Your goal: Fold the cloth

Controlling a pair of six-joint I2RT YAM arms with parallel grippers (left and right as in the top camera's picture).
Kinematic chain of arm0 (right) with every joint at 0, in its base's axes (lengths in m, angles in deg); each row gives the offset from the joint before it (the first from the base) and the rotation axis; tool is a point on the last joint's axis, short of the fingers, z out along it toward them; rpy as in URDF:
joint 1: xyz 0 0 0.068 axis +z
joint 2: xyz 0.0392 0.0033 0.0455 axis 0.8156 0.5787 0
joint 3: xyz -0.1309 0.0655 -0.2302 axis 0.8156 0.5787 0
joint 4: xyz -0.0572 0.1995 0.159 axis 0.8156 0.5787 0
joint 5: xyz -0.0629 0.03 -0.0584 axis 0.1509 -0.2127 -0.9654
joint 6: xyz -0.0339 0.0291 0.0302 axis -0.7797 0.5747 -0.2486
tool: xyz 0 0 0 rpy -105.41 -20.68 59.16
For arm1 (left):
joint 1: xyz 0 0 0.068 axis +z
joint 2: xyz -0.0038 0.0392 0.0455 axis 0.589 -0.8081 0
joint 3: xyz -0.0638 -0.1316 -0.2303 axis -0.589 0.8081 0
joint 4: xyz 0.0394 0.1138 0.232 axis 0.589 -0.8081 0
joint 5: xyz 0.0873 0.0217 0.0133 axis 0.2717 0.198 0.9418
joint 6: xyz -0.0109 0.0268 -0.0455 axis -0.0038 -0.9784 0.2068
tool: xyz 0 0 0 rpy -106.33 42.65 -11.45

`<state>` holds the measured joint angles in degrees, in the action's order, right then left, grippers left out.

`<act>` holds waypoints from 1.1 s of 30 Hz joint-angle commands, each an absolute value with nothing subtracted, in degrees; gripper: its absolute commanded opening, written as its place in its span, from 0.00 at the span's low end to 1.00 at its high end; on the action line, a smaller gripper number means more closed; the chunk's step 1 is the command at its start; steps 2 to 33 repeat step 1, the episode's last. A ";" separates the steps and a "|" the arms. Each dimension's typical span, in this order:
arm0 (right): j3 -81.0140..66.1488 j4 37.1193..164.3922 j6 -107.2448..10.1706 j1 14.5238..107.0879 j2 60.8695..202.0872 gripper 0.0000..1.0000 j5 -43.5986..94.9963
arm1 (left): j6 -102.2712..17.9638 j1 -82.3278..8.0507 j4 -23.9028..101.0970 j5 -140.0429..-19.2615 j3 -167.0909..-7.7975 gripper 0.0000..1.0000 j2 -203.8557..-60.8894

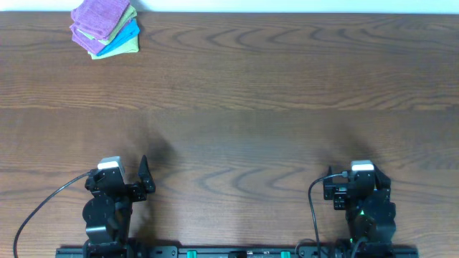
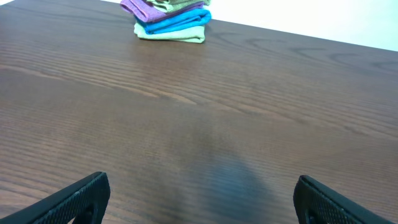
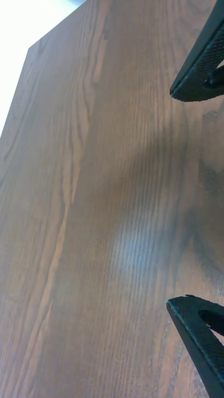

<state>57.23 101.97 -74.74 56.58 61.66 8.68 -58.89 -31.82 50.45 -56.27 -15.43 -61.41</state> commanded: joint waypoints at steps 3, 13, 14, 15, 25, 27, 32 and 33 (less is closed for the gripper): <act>57.58 102.10 -75.16 56.12 60.98 0.98 9.32 | -58.67 -32.03 50.56 -55.65 -14.16 0.96 -60.98; 57.58 102.10 -75.16 56.12 60.98 0.98 9.32 | -58.67 -32.03 50.56 -55.65 -14.16 0.96 -60.98; 57.58 102.10 -75.16 56.12 60.98 0.98 9.32 | -58.67 -32.03 50.56 -55.65 -14.16 0.96 -60.98; 57.58 102.10 -75.16 56.12 60.98 0.98 9.32 | -58.67 -32.03 50.56 -55.65 -14.16 0.96 -60.98; 57.58 102.10 -75.16 56.12 60.98 0.98 9.32 | -58.67 -32.03 50.56 -55.65 -14.16 0.96 -60.98; 57.58 102.10 -75.16 56.12 60.98 0.98 9.32 | -58.67 -32.03 50.56 -55.65 -14.16 0.96 -60.98; 57.58 102.10 -75.16 56.12 60.98 0.98 9.32 | -58.67 -32.03 50.56 -55.65 -14.16 0.96 -60.98; 57.58 102.10 -75.16 56.12 60.98 0.98 9.32 | -58.67 -32.03 50.56 -55.65 -14.16 0.96 -60.98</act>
